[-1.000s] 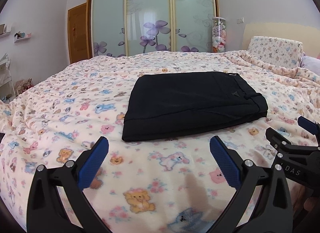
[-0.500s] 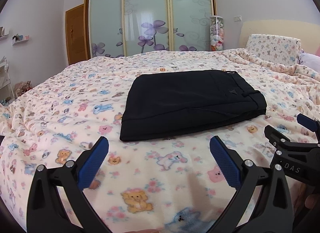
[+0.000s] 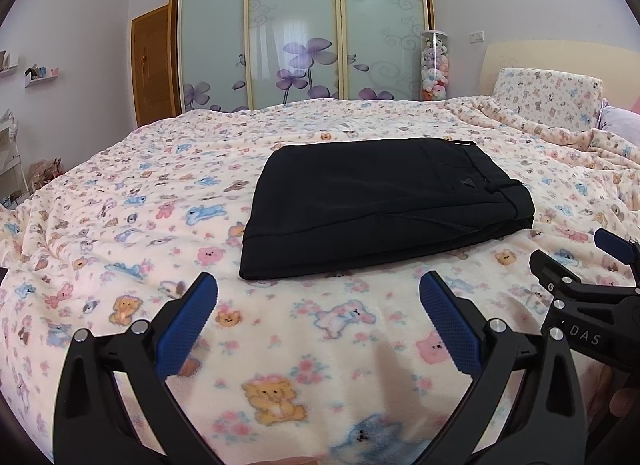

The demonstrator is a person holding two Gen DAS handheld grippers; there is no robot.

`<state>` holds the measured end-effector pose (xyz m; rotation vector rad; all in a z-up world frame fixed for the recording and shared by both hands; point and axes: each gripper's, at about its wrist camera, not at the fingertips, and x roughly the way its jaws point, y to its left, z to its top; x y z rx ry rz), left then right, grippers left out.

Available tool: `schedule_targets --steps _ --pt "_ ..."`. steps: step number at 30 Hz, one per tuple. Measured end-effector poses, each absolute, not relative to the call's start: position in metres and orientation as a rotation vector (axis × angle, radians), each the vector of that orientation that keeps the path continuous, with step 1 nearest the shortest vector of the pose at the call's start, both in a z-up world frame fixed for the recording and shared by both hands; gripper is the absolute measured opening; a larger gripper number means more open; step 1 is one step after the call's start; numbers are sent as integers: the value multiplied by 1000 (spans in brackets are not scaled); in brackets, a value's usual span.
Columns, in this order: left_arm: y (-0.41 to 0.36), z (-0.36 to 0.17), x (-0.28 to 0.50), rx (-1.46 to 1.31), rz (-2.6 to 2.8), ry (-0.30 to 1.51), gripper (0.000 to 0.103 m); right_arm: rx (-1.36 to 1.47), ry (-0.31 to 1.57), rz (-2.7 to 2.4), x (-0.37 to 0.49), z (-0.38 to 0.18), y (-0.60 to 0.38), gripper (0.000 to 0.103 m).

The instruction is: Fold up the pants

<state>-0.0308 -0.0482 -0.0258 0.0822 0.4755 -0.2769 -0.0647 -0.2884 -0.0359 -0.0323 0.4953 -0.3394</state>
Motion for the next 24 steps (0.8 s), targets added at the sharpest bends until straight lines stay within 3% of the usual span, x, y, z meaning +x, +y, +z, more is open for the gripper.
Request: schedule_targets --steps 24 --pt "-46 -28 -28 78 -276 486 101 -30 500 -339 -65 -38 -290 102"
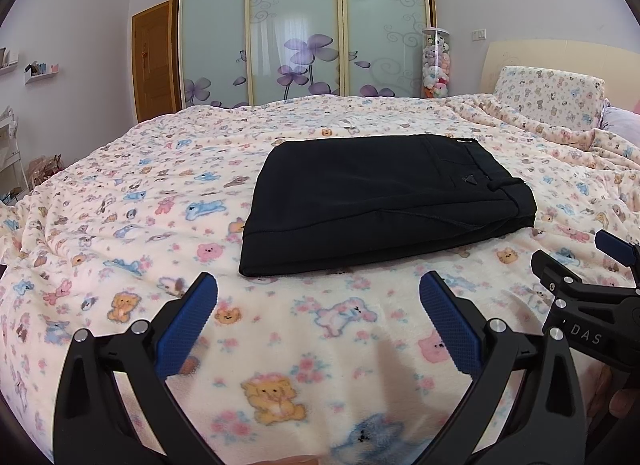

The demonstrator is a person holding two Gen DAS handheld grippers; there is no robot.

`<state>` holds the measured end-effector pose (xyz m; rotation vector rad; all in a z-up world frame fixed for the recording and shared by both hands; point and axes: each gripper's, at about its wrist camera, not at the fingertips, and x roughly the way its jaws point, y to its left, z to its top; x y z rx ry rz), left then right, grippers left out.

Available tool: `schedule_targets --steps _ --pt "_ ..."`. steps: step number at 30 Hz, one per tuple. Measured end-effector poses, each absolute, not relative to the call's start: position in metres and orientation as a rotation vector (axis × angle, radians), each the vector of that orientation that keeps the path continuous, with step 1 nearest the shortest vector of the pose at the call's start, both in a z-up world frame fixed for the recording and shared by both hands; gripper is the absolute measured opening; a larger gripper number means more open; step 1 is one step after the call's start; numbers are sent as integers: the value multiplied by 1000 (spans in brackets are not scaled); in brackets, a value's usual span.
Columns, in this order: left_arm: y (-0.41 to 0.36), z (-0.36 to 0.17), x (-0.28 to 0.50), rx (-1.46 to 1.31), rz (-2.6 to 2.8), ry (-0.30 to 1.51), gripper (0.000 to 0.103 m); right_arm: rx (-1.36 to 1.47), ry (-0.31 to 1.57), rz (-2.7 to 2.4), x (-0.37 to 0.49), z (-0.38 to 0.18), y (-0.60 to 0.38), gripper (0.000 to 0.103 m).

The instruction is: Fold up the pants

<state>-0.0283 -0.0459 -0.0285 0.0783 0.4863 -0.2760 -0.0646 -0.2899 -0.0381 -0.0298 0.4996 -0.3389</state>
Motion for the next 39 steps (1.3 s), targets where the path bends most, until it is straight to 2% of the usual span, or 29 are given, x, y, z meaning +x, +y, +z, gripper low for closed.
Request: schedule_targets --steps 39 --pt "-44 -30 -26 79 -279 492 101 -29 506 -335 -63 -38 -293 102"
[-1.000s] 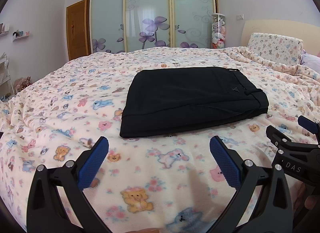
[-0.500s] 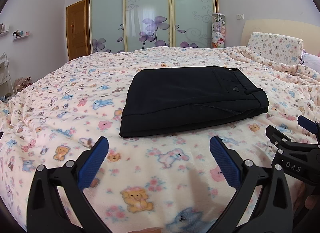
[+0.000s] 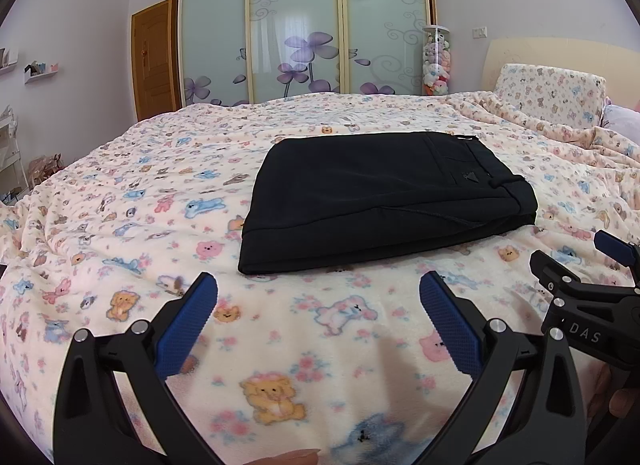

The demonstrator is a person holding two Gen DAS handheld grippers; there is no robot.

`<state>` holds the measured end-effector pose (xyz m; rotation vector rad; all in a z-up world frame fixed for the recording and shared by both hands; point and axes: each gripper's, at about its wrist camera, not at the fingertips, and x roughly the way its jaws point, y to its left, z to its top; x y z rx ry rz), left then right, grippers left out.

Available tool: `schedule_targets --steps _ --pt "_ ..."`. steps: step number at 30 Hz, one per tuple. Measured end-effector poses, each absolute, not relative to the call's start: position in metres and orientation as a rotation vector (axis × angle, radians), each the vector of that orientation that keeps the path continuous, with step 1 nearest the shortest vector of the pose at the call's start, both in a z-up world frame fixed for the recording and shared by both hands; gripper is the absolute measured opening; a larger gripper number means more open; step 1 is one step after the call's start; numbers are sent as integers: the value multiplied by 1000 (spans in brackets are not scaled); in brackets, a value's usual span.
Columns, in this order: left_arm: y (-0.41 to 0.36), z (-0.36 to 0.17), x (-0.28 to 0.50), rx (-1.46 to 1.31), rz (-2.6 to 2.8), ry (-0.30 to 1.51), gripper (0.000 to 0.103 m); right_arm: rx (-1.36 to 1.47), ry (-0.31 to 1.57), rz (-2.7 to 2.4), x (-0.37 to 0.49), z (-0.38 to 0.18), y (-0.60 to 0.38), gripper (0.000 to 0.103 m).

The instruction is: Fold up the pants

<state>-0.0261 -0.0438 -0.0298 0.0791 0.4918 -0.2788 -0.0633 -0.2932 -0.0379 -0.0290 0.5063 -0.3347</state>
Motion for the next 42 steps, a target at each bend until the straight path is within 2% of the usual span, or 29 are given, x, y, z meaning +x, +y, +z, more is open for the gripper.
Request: schedule_targets --steps 42 --pt "-38 -35 -25 79 -270 504 101 -30 514 -328 -61 -40 -295 102"
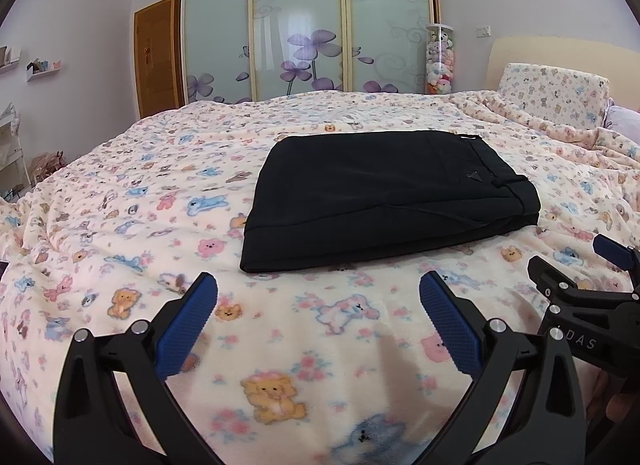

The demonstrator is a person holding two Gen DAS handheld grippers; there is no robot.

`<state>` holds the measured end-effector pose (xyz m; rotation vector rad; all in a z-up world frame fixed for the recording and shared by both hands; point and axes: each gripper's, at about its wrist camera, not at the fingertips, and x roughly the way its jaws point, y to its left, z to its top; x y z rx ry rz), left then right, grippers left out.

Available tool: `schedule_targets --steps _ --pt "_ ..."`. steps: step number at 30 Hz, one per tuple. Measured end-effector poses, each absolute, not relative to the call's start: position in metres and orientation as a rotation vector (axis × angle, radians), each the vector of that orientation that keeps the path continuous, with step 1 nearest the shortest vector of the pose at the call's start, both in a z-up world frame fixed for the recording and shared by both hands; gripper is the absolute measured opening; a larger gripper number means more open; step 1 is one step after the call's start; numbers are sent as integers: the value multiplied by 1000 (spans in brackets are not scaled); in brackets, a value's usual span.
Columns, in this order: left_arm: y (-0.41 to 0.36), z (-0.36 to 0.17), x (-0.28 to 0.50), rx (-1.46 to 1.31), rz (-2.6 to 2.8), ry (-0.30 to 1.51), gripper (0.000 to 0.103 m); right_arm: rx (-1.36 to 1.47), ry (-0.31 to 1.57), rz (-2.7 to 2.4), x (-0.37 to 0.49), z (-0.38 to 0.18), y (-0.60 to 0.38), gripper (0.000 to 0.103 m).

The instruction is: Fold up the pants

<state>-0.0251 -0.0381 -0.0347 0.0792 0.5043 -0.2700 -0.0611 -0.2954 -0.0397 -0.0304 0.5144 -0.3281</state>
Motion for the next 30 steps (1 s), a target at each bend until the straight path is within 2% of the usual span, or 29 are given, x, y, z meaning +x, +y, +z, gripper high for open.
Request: schedule_targets --steps 30 --pt "-37 -34 -23 78 -278 509 101 -32 519 -321 -58 -39 -299 102"
